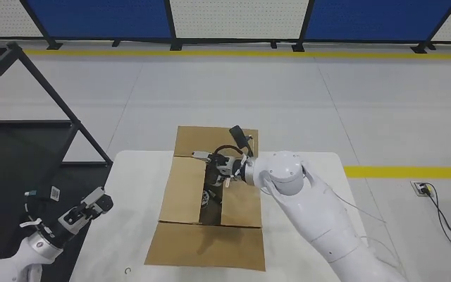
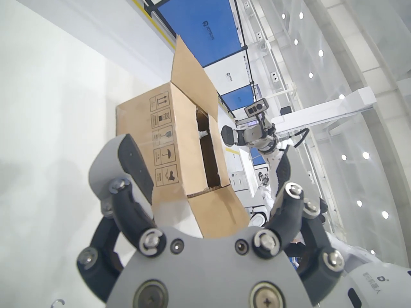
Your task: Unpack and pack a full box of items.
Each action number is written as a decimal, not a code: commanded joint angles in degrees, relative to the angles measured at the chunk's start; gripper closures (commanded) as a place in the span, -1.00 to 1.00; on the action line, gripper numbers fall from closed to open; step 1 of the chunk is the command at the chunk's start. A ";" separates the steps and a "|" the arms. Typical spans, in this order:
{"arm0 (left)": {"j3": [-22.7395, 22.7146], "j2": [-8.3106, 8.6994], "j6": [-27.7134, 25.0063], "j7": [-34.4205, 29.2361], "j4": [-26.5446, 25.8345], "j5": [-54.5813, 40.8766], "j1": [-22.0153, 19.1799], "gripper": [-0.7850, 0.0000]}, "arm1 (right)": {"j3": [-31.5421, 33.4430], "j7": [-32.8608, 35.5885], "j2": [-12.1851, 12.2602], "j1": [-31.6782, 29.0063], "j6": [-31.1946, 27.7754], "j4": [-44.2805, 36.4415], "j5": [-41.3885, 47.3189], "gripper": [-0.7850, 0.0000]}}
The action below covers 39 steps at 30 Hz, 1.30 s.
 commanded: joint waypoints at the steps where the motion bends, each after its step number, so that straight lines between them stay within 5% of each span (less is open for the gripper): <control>1: 0.06 -0.02 0.05 0.31 -0.03 0.00 -0.02 -1.00 | 0.00 0.04 -0.02 0.02 -0.64 0.12 0.21 -1.00; 7: 0.25 -0.05 0.21 0.90 -0.21 0.10 0.12 -1.00 | -0.62 -0.66 -0.07 -1.26 -1.01 -1.08 -0.51 -1.00; 13: 3.72 -0.01 -0.02 -0.60 -0.53 1.46 -0.40 -1.00 | -6.44 -1.15 -1.26 0.50 8.35 -0.38 -6.95 -1.00; 20: 7.49 0.22 -1.64 -3.89 3.18 3.06 -3.40 -1.00 | -9.97 -1.79 -3.16 2.29 9.38 3.33 -7.73 -1.00; 39: 16.94 -0.03 -5.04 -7.66 8.31 2.03 -7.65 -1.00 | -9.21 -0.81 -6.46 3.94 -8.53 13.98 -1.39 -1.00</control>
